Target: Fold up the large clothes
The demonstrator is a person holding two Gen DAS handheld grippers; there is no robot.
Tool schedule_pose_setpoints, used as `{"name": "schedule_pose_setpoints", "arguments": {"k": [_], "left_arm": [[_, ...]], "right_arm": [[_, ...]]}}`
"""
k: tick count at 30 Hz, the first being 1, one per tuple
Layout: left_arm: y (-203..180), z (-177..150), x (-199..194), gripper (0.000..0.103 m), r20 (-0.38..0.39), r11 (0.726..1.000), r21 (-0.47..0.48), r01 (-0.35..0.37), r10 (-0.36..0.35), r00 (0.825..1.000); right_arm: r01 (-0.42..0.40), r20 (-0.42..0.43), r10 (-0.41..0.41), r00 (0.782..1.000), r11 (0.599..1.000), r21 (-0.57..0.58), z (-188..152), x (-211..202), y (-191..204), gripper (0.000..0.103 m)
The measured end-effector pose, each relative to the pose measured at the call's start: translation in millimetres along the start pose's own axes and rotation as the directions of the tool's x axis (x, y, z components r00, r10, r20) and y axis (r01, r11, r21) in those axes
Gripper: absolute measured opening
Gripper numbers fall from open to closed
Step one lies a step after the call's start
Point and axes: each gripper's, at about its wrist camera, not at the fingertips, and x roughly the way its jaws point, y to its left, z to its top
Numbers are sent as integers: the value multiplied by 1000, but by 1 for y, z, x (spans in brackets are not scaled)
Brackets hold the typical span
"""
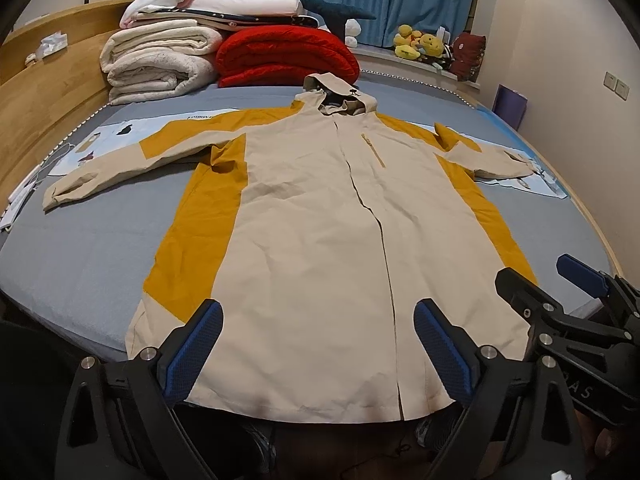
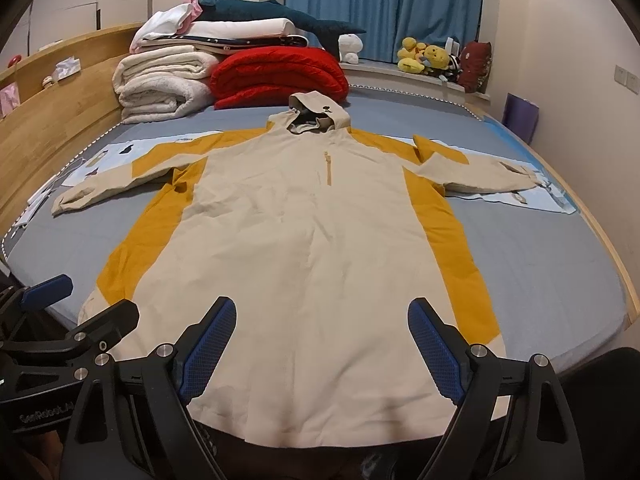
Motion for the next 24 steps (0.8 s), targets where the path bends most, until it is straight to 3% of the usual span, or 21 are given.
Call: {"name": "schedule_pose_setpoints", "arguments": {"k": [24], "left_arm": [[2,1,-1,95,-3,1000,0,0,0,1000]], "right_arm": [[4,20,-4,1000,1000,-10,-1,-4,2,88]]}}
